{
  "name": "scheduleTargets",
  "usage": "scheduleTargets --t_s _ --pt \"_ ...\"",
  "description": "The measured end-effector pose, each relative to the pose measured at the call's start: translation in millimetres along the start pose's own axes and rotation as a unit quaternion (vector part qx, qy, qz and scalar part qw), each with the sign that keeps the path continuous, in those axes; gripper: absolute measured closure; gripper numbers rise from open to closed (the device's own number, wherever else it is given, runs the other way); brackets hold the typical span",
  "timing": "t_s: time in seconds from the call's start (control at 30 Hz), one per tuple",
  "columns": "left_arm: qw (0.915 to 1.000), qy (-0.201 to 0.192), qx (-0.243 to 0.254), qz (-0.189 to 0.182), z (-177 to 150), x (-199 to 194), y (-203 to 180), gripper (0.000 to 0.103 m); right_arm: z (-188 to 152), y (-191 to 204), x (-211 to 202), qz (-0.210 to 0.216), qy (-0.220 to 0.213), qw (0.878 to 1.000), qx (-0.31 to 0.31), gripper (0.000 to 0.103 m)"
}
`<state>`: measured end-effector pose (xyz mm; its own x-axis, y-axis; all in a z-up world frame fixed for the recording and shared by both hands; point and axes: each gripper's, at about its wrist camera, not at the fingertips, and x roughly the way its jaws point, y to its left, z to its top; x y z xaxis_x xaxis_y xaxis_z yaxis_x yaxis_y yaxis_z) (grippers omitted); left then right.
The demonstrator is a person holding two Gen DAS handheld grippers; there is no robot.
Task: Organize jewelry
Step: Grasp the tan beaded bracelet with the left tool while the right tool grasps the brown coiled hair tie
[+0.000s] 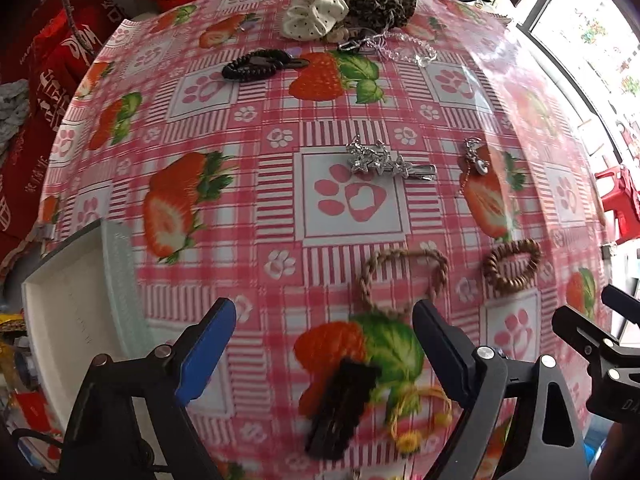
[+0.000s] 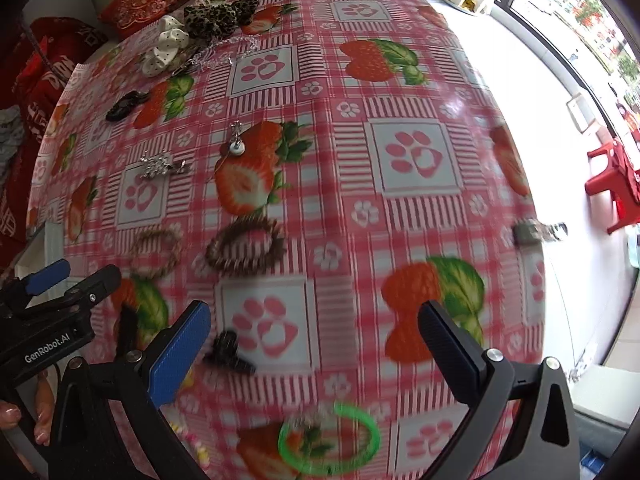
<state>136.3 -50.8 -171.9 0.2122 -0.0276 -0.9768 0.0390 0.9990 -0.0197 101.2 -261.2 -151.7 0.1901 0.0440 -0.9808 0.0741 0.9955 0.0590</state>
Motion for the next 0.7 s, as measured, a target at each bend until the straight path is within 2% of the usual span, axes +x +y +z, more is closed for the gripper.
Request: scheduleTargets --t_s 0.13,0.17,0.23,0.3,0.43,0.57,0.63,0.7 --pt "1.0000 0.002 0.005 0.005 5.3 14.3 -4.1 0.007 12.5 2.8 16.7 0.001 -0.001 1.000 -0.018 0.012" --pt "1.0000 0.003 0.005 0.005 6.0 16.8 -4.6 0.014 15.5 3.9 20.3 0.000 -0.001 1.000 -0.022 0.013" --pt "0.9999 0.010 0.007 0.006 8.6 23.0 -4.7 0.021 18.9 5.5 25.0 -0.001 -0.001 1.000 -0.028 0.017" --pt "0.9999 0.013 0.004 0.008 10.7 27.7 -5.5 0.021 22.2 8.1 29.4 -0.002 -0.001 0.999 -0.036 0.024" --pt "0.9999 0.004 0.009 0.010 13.6 28.3 -10.1 0.024 29.0 15.5 37.8 0.000 -0.003 0.999 -0.054 0.029" --pt "0.9996 -0.005 0.027 0.005 12.9 25.0 -23.8 0.043 31.0 27.5 44.0 -0.015 -0.007 0.997 -0.078 0.035" --pt "0.9993 -0.008 0.037 0.003 9.9 22.8 -34.0 0.051 31.2 32.2 44.3 -0.022 -0.012 0.996 -0.088 0.042" --pt "0.9990 -0.009 0.043 -0.002 9.6 21.9 -41.5 0.062 30.8 35.6 43.8 -0.019 -0.015 0.995 -0.094 0.058"
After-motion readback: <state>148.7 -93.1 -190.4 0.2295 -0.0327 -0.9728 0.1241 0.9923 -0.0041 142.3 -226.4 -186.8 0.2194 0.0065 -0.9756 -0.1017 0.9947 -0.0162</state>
